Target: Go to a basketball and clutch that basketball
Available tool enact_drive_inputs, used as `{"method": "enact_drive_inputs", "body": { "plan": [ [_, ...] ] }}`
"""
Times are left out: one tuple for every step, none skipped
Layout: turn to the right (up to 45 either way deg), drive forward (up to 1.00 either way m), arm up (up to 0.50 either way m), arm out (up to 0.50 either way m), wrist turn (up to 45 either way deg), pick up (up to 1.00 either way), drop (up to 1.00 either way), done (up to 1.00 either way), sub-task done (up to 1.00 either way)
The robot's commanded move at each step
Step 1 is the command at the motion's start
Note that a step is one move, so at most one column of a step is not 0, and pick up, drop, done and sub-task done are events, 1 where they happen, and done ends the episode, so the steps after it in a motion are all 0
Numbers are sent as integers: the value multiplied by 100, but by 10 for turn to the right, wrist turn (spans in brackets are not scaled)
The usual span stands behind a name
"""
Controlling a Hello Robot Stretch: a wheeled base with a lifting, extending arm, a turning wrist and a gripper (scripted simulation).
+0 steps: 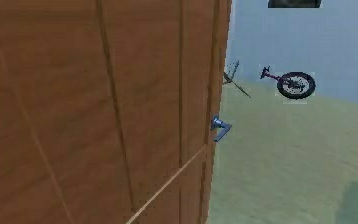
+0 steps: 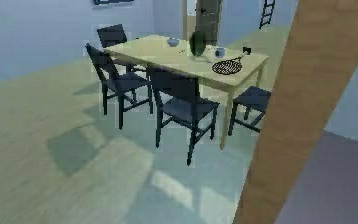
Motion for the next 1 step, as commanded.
{"method": "enact_drive_inputs", "body": {
  "plan": [
    [450,0,0,0,0,0,0,0,0]
  ]
}}
